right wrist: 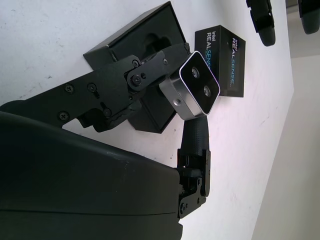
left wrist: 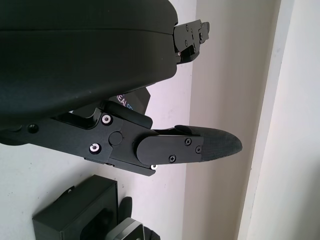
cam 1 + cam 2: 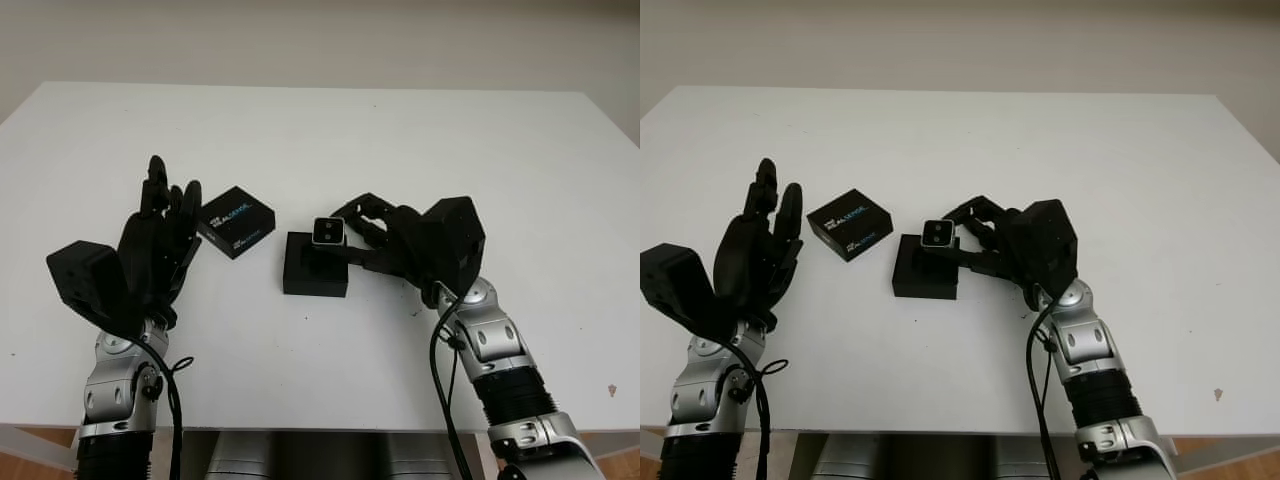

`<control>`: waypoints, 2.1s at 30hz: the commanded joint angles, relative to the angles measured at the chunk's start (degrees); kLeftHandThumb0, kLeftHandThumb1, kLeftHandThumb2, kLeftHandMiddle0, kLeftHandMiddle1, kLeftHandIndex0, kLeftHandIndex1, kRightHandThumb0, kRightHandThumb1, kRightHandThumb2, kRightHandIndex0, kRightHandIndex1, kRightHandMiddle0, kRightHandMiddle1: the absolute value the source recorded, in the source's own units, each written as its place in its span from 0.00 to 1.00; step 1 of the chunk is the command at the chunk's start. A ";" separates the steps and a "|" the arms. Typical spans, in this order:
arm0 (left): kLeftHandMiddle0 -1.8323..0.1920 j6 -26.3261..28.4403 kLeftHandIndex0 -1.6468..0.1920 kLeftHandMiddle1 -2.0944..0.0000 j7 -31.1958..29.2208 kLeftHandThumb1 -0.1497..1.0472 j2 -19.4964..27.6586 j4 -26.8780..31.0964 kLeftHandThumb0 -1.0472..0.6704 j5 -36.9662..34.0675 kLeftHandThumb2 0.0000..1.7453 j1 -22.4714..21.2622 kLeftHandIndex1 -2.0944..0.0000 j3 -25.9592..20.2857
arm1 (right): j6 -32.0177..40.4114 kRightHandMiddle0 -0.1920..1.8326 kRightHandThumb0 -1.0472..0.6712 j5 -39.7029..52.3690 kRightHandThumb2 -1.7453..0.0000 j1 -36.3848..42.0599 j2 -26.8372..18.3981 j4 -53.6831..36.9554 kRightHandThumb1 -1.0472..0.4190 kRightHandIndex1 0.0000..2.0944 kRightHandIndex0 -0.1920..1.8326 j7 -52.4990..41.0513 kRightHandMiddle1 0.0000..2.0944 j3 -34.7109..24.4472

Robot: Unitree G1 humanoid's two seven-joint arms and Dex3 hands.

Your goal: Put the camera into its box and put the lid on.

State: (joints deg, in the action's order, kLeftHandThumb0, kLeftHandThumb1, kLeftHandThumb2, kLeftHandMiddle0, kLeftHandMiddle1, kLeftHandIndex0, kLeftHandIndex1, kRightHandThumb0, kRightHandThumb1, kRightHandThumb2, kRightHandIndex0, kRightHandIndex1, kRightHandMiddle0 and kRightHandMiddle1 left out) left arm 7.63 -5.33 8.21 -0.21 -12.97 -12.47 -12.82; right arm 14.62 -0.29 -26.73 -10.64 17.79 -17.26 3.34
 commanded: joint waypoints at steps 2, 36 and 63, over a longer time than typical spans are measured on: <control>1.00 -0.39 1.00 0.98 0.17 1.00 0.13 0.77 0.22 0.01 0.22 0.48 0.98 -0.26 | -0.83 0.23 0.40 -0.44 0.97 -0.07 -0.36 -0.03 0.08 0.02 0.20 -0.77 0.83 0.83; 1.00 -0.93 1.00 0.99 -0.12 1.00 0.25 0.46 0.22 -0.08 0.23 0.55 0.99 -0.17 | 1.05 0.22 0.39 -3.06 0.97 1.34 0.35 -1.00 0.08 0.03 0.20 -1.20 0.86 5.19; 1.00 -0.45 1.00 0.98 0.72 1.00 0.20 1.07 0.21 0.44 0.22 0.53 0.99 0.09 | 2.82 0.22 0.41 -5.15 0.97 2.14 -0.09 -2.57 0.07 0.03 0.21 -3.47 0.88 7.94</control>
State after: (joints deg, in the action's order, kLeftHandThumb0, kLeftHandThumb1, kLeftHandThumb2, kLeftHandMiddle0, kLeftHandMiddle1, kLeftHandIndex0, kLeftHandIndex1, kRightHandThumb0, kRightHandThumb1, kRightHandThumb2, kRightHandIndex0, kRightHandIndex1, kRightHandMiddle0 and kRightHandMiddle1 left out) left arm 7.12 -4.69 8.20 -0.21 -12.69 -12.47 -12.70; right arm 16.71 -5.25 -26.24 -10.96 14.59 -19.99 9.99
